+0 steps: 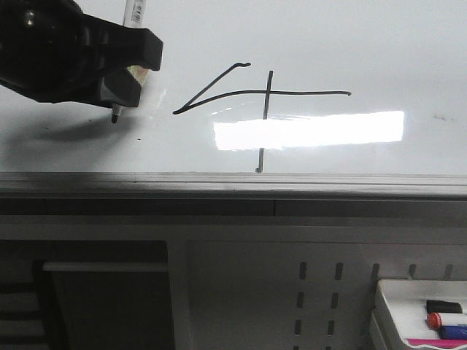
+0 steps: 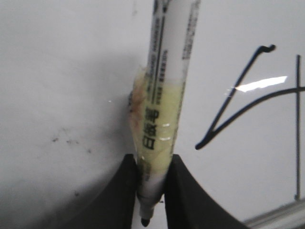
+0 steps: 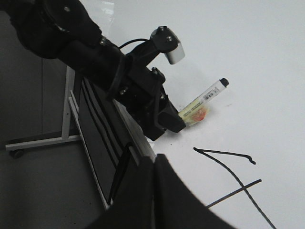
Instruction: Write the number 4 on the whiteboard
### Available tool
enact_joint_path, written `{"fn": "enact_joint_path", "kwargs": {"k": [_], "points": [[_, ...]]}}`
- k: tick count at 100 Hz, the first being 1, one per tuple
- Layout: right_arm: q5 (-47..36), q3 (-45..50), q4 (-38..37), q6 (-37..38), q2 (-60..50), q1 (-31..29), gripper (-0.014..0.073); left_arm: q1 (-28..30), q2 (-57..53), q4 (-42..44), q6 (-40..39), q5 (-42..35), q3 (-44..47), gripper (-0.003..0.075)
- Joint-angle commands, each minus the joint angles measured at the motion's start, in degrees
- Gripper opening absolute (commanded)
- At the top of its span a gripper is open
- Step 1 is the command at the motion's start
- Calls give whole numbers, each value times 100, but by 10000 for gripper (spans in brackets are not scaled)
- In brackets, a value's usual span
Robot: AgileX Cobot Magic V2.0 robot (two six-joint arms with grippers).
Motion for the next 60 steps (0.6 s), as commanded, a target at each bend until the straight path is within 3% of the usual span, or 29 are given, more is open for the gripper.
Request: {"fn": "enact_joint_path", "kwargs": {"k": [1,60], "points": [[-398,-163,58,2,-35,-39,-63,-13,51,-102,-57,-268,-307,-20],[-395,-163,292,2,-35,-39,-63,-13,460,-708,-57,-663,-514,-20]]}}
